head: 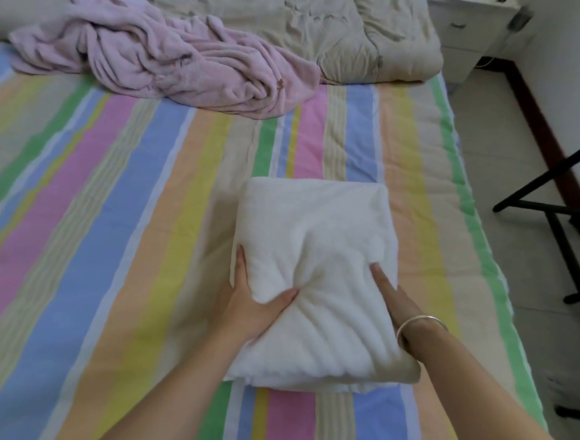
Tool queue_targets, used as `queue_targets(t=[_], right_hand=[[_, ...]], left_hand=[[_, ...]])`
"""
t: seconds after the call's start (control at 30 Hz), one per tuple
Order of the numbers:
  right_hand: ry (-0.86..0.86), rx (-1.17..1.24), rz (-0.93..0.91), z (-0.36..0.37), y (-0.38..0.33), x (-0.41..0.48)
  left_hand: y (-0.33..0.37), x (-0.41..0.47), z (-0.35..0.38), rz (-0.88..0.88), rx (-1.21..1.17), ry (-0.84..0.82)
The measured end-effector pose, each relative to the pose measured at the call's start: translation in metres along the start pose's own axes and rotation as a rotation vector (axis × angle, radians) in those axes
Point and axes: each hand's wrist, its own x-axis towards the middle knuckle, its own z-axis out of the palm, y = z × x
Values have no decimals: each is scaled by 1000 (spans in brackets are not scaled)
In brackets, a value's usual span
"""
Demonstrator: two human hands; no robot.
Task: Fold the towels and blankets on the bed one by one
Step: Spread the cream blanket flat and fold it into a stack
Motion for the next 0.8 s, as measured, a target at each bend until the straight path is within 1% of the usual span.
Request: queue_targets(t=[0.07,0.13,0.17,0.23,0.3,0.37,0.43,0.47,0.5,0.53,0.57,0.6,0.63,0.67,0.73,0.77,0.8], right_hand=[[32,-32,-41,6,-8,-14],[107,35,-36,12,-16,-30],[132,120,-30,17,-18,-39],[127,349,-61,37,-17,-65],[61,544,-85,70,-11,-92],[44,685,-17,106,-4,-106],[12,753,67,145,0,-116],[-8,758,107,163,0,-118],[-39,733,147,181,1,-119],[-82,672,202,196,6,-117],[-121,555,258,209,10,-116],[-141,387,306,216,14,-116],[-164,173,311,219,20,-110],[-165,-60,272,217,24,-105],[-93,-462,81,201,25,-99],[-41,-606,-55,193,21,-98],[51,-725,-225,185,14,-102]], left_hand=[[-1,4,-9,3,15,-14],[2,9,-24,53,112,10],[7,12,-37,107,178,14],[25,18,-72,211,358,0],[57,22,-115,319,569,-3],[92,34,-151,465,751,43],[108,43,-167,596,902,136],[105,45,-167,612,943,178],[92,44,-163,574,964,202],[71,39,-153,492,962,194],[43,31,-141,387,917,166],[13,22,-127,298,834,151],[-17,10,-115,257,736,171],[-42,-3,-105,287,650,223],[-70,-20,-90,417,548,345],[-75,-22,-87,477,481,407],[-75,-24,-85,494,382,463]])
